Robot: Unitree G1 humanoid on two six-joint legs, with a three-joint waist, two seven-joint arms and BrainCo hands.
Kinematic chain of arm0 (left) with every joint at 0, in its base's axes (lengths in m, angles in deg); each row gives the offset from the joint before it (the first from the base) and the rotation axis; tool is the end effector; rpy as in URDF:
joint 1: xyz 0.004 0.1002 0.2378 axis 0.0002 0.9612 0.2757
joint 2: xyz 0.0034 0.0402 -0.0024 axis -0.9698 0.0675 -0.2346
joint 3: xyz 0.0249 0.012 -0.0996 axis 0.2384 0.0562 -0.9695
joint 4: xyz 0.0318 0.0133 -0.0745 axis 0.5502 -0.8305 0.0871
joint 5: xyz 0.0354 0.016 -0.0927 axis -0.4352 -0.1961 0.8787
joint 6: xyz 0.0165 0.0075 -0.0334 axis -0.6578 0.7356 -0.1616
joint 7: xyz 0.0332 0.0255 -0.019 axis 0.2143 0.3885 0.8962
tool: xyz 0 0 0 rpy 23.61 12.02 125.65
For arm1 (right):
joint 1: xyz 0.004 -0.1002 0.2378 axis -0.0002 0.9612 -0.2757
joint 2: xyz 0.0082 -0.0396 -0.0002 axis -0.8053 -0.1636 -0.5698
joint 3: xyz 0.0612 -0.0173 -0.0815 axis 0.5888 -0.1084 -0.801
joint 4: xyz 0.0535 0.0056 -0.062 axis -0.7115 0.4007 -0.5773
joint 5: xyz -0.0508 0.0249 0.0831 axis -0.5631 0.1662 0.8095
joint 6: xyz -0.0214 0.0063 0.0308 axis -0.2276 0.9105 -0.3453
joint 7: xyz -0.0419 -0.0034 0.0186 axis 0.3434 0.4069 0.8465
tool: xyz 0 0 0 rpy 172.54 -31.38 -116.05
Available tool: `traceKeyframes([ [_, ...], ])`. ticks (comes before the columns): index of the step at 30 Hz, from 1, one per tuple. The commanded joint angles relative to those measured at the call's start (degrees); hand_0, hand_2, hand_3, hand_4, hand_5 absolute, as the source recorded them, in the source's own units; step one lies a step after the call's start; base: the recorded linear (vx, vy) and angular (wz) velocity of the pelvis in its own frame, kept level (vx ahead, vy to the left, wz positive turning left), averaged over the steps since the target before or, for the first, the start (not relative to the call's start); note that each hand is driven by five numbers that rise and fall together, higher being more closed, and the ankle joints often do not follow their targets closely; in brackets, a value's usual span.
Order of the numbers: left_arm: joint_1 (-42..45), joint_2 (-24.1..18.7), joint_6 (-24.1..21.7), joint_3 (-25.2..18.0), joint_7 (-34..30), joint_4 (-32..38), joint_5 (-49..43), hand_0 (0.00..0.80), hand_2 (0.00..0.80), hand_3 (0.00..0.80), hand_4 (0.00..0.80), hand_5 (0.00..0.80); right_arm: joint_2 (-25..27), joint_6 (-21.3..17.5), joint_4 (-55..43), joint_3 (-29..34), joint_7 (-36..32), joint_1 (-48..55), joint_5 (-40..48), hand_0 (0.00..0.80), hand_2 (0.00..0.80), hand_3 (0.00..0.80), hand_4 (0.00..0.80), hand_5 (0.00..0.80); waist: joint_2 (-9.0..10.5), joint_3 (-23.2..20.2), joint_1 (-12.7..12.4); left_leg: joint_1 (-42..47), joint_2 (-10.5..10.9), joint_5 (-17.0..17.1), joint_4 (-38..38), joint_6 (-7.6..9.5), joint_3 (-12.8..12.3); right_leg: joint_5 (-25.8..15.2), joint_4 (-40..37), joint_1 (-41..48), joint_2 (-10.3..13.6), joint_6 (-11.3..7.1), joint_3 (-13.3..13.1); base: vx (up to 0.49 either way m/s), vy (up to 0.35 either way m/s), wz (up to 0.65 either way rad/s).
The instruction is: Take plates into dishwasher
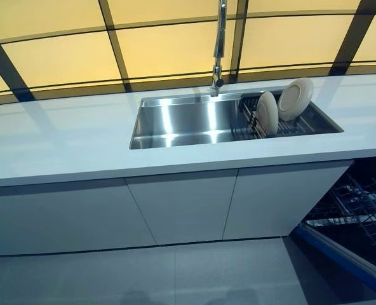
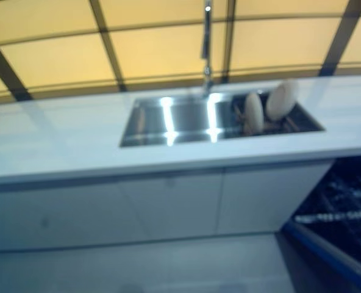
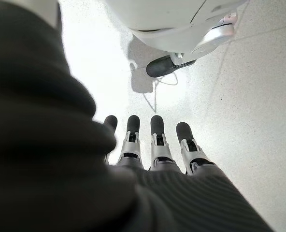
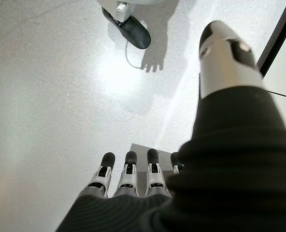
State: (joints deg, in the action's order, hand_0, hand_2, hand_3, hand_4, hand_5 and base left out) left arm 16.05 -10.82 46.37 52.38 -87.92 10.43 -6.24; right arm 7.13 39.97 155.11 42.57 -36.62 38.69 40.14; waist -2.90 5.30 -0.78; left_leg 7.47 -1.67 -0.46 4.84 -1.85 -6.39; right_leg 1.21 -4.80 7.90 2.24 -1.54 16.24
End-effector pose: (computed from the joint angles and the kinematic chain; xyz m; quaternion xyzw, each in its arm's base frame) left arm 0.0685 0.2186 -0.1158 0.1264 0.6179 -0.0452 0.7747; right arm 0.0558 -0.2351 -0.1153 -0.2910 0.5904 -0.0778 0.7488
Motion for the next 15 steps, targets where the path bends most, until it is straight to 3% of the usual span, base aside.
traceKeyframes([
  [1,-3.0,-0.1,-0.3,1.1,-0.1,-2.3,-1.3,0.000,0.000,0.000,0.000,0.000,0.0,0.7,1.8,-0.8,0.6,-3.9,1.3,0.000,0.000,0.000,0.000,0.000,1.29,0.8,-0.1,0.6,6.4,-6.5,-1.3,6.32,-1.5,3.6,3.7,-1.8,-2.0,-1.66,-2.8,0.000,0.000,0.00],
  [15,-3.0,-0.2,3.6,0.5,-0.6,-3.3,-0.8,0.000,0.000,0.000,0.000,0.000,0.6,2.2,0.4,-1.7,-1.0,-5.0,-0.3,0.000,0.000,0.000,0.000,0.000,1.47,1.7,0.5,-0.1,5.9,-6.1,-1.5,6.43,-3.0,2.3,3.4,-2.9,-2.3,-1.57,-4.3,0.004,-0.010,-0.04],
])
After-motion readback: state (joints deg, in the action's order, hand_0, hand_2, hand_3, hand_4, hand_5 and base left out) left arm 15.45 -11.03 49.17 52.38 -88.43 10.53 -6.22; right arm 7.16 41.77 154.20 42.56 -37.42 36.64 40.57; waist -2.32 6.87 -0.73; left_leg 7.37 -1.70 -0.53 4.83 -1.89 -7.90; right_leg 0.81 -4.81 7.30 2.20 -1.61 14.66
